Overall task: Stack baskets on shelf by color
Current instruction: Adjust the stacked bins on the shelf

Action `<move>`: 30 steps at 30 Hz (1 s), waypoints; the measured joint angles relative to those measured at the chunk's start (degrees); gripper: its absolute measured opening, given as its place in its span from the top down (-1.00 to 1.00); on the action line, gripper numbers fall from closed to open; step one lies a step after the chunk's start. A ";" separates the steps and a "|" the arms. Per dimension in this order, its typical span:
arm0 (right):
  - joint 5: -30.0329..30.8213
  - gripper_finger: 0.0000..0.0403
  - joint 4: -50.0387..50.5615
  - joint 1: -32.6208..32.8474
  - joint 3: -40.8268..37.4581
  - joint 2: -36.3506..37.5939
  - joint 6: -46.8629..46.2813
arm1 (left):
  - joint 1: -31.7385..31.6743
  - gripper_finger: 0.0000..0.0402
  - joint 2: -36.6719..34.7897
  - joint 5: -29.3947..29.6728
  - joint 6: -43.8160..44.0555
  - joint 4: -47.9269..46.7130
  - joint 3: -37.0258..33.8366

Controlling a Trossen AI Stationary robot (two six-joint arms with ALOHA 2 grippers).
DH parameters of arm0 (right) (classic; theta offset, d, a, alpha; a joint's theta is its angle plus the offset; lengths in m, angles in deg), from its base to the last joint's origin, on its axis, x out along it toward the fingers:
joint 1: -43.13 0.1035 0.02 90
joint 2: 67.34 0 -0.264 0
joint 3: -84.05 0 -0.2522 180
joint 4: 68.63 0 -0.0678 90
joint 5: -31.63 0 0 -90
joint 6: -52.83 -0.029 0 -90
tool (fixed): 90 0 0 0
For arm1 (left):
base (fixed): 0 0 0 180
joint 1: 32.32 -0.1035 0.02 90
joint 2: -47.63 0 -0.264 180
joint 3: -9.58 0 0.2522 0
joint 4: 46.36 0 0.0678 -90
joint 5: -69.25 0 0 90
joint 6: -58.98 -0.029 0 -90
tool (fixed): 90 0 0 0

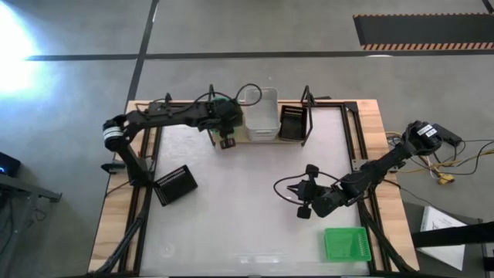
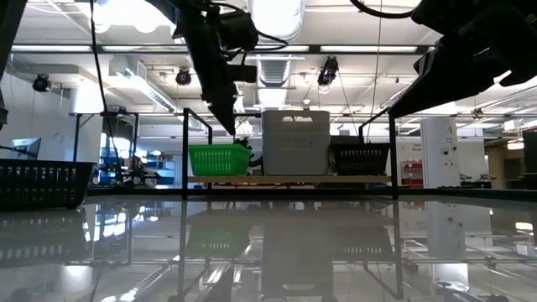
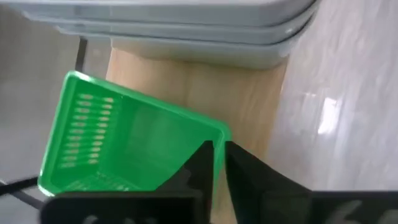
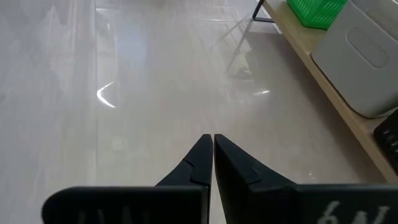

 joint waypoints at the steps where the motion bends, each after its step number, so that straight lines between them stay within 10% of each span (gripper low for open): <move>1: 0.00 0.96 0.00 0.00 0.00 0.00 -0.02 | -0.02 0.82 0.28 -0.02 -0.95 0.48 0.00; 14: 0.00 0.96 0.00 0.00 -0.74 0.00 -0.95 | -0.08 0.19 6.64 4.01 -8.60 1.84 0.15; 30: -0.02 0.96 -6.44 0.00 -4.46 0.00 -1.35 | 0.92 0.95 6.88 1.39 -9.23 8.92 0.70</move>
